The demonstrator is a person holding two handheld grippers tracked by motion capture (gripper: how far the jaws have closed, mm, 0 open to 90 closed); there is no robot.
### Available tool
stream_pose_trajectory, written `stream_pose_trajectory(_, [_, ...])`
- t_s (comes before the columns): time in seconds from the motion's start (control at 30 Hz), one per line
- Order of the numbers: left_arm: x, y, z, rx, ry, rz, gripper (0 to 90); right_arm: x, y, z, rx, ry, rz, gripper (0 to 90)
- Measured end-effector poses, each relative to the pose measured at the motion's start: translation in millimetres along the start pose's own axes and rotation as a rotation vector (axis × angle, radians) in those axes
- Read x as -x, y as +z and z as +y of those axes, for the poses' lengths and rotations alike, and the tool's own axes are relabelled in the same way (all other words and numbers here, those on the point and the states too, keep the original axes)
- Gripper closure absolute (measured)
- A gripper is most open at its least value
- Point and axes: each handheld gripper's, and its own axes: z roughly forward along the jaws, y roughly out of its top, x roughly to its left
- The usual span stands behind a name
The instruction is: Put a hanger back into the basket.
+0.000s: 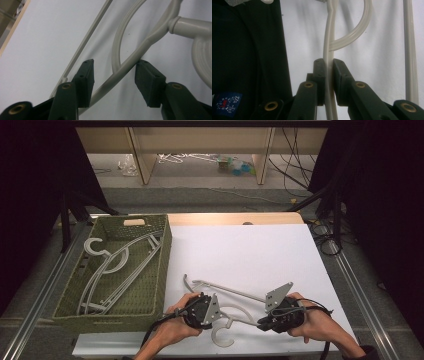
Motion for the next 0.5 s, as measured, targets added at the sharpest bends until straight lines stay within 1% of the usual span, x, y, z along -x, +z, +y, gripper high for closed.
stream_pose_trajectory(0.03, [0.1, 0.3, 0.1, 0.009, 0.010, -0.009, 56.0, 0.7, -0.6, -0.3, 0.000, -0.001, 0.002, 81.3])
stream_pose_trajectory(0.07, [-0.2, 0.1, 0.3, 0.017, 0.028, -0.008, 57.1, 0.9, -0.5, -0.5, 0.003, 0.000, 0.003, 81.3])
stream_pose_trajectory(0.1, [-0.3, 1.4, 0.1, 0.026, 0.034, -0.029, 57.1, 0.9, -0.5, -0.5, 0.003, 0.000, 0.003, 81.3])
stream_pose_trajectory(0.13, [-1.0, 2.4, -0.1, 0.033, 0.044, -0.026, 58.9, 1.0, -0.6, -0.5, 0.004, -0.004, 0.010, 81.2])
stream_pose_trajectory(0.17, [-1.8, 5.6, -0.7, 0.035, 0.045, -0.039, 60.0, 1.9, -0.7, -0.2, 0.003, -0.009, 0.013, 81.2])
stream_pose_trajectory(0.2, [-1.8, 5.6, -0.7, 0.035, 0.045, -0.039, 60.7, 1.9, -0.7, -0.2, 0.003, -0.009, 0.013, 81.2])
stream_pose_trajectory(0.27, [-1.6, 8.1, -0.2, 0.037, 0.061, -0.055, 61.8, 3.2, -1.1, -0.5, -0.006, -0.011, 0.028, 81.3])
stream_pose_trajectory(0.3, [-0.8, 8.0, 1.1, 0.041, 0.084, -0.048, 64.8, 2.7, -0.1, -1.8, 0.006, -0.006, 0.010, 81.3])
stream_pose_trajectory(0.4, [-0.9, 7.5, 1.5, 0.042, 0.088, -0.058, 65.8, 3.8, -0.4, -2.1, 0.006, -0.007, 0.016, 81.3])
stream_pose_trajectory(0.43, [-2.0, 6.8, 1.3, 0.045, 0.101, -0.064, 66.2, 3.7, -0.6, -2.4, 0.006, -0.010, 0.022, 81.2])
stream_pose_trajectory(0.47, [-2.0, 6.8, 1.3, 0.045, 0.101, -0.064, 66.4, 3.4, -0.5, -2.3, 0.011, -0.011, 0.014, 81.2])
stream_pose_trajectory(0.5, [-1.9, 5.2, 1.9, 0.042, 0.124, -0.044, 66.9, 3.7, -1.3, -1.9, 0.012, -0.012, 0.011, 81.2])
